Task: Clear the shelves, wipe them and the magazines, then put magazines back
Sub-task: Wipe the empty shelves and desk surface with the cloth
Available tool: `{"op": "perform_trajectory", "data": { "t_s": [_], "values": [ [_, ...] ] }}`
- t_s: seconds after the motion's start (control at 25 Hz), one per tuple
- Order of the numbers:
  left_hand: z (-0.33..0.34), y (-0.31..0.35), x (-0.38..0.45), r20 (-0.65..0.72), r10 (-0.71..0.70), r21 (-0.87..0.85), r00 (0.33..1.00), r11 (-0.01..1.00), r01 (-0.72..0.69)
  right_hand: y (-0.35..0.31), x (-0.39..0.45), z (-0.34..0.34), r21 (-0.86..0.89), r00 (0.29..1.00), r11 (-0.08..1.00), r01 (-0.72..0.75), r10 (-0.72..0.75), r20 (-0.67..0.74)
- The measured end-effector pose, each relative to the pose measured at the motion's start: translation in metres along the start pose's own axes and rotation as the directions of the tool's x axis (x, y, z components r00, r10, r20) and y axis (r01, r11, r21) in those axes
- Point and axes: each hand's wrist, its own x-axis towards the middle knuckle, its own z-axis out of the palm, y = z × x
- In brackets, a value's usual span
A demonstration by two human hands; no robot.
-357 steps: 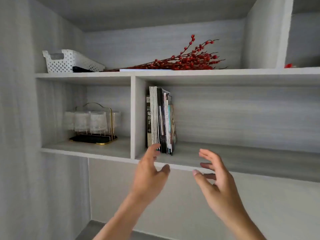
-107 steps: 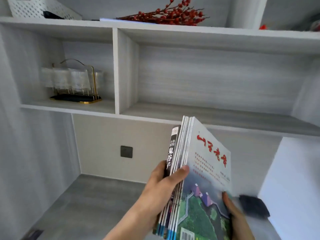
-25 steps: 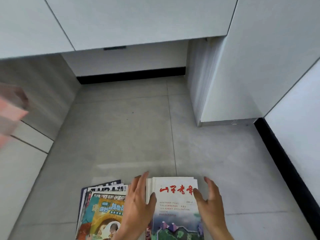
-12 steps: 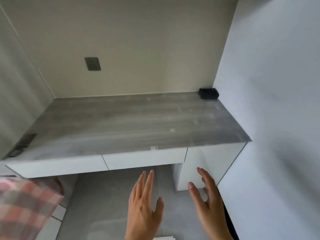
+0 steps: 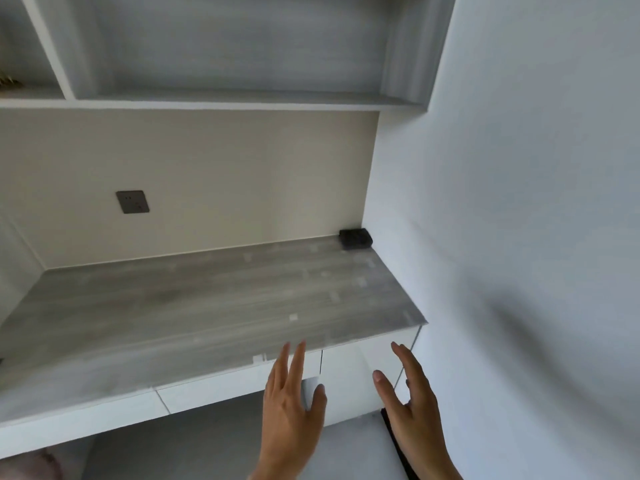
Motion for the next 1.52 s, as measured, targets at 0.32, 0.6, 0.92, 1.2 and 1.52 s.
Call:
{"op": "perform_trajectory", "data": {
  "t_s": [0.32, 0.6, 0.92, 1.2, 1.52],
  "values": [
    [0.139, 0.035, 0.142, -0.028, -0.128, 0.083, 0.991, 0.988, 0.13, 0.077, 0.194, -0.057, 0.0, 0.997, 0.999, 0.049, -0.049, 0.059],
    [0.206, 0.047, 0.23, -0.012, -0.214, 0.185, 0.977, 0.959, 0.213, 0.112, 0.335, -0.063, -0.018, 0.983, 0.996, 0.083, -0.079, 0.167],
    [0.258, -0.035, 0.353, 0.157, -0.263, 0.343, 0.952, 0.918, 0.197, 0.144, 0.46, 0.0, -0.108, 0.977, 0.987, 0.117, -0.095, 0.191],
    [0.325, -0.181, 0.461, 0.292, -0.398, 0.491, 0.87, 0.843, 0.221, 0.245, 0.542, 0.089, -0.242, 0.984, 0.967, 0.086, -0.045, 0.17],
    [0.359, -0.308, 0.452, 0.174, -0.396, 0.683, 0.901, 0.708, 0.18, 0.343, 0.616, 0.158, -0.382, 0.923, 0.896, 0.227, -0.073, 0.379]
  ]
}}
